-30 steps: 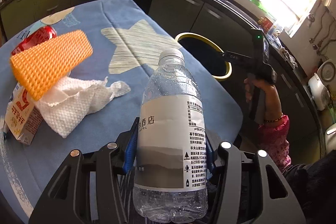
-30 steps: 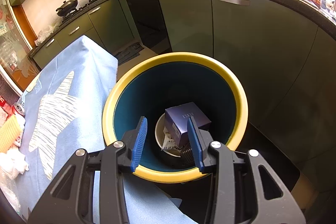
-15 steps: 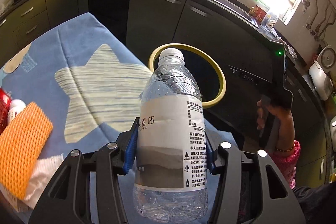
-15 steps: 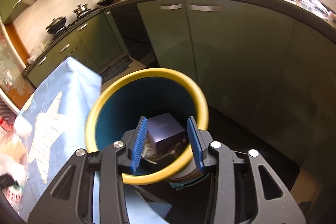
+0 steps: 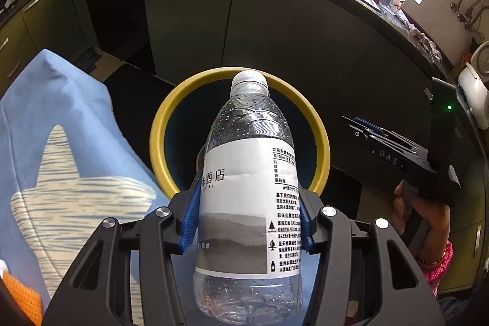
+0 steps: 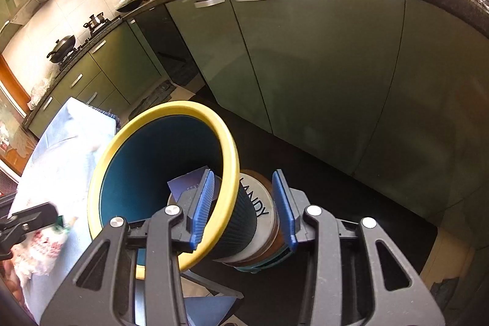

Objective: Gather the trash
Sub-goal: 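Carry the water bottle over the bin and open the left tool, then grasp the orange foam net sleeve with the right tool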

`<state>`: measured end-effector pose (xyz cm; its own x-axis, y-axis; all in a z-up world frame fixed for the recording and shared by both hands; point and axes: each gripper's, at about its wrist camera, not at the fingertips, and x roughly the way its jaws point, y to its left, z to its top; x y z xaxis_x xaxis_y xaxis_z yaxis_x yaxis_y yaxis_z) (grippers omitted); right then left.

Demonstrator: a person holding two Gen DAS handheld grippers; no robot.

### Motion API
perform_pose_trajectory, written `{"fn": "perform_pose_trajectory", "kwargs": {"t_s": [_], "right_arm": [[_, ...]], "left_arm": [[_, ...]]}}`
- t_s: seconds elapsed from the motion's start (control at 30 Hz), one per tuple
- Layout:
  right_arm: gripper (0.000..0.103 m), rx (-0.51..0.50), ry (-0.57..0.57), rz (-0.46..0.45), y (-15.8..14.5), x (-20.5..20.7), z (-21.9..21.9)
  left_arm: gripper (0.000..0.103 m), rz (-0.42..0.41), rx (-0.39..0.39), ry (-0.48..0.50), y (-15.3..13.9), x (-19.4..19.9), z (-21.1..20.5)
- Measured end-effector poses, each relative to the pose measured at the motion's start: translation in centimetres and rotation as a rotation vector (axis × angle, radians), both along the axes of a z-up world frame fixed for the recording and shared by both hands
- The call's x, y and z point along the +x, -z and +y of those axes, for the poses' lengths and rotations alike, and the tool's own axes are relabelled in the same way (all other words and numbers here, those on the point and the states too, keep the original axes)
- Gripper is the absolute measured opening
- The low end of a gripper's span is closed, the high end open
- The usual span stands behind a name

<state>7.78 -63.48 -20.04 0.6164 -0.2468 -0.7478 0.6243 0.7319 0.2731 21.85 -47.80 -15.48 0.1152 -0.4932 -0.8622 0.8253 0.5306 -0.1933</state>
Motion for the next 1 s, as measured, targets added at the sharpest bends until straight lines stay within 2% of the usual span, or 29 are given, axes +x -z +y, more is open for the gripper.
{"fn": "perform_pose_trajectory", "kwargs": {"t_s": [0.17,0.2,0.3,0.4,0.53,0.8,1.0], "right_arm": [[0.043,0.014,-0.002,-0.008,0.2,0.2,-0.3],[0.043,0.014,-0.005,-0.007,0.3,0.2,-0.3],[0.043,0.016,-0.011,-0.011,0.2,0.2,-0.1],[0.043,0.012,-0.023,-0.017,-0.1,-0.1,0.6],[0.043,-0.005,-0.044,-0.019,-0.6,-0.2,2.0],[0.043,-0.054,-0.160,-0.017,-2.6,1.3,7.3],[0.043,-0.086,-0.317,-0.028,-4.1,3.8,13.7]], "left_arm": [[0.059,0.000,-0.006,-0.016,0.0,0.5,-1.9],[0.064,-0.005,-0.018,-0.017,-0.4,0.3,-1.7],[0.064,-0.055,-0.039,-0.037,-1.9,-0.3,-0.5],[0.065,-0.071,-0.076,-0.063,-3.3,-1.2,1.8],[0.066,-0.103,-0.117,-0.123,-4.6,-2.5,7.0],[0.075,-0.161,-0.203,-0.331,-6.4,-5.8,20.3],[0.076,-0.225,-0.196,-0.496,-6.6,-8.4,30.1]]}}
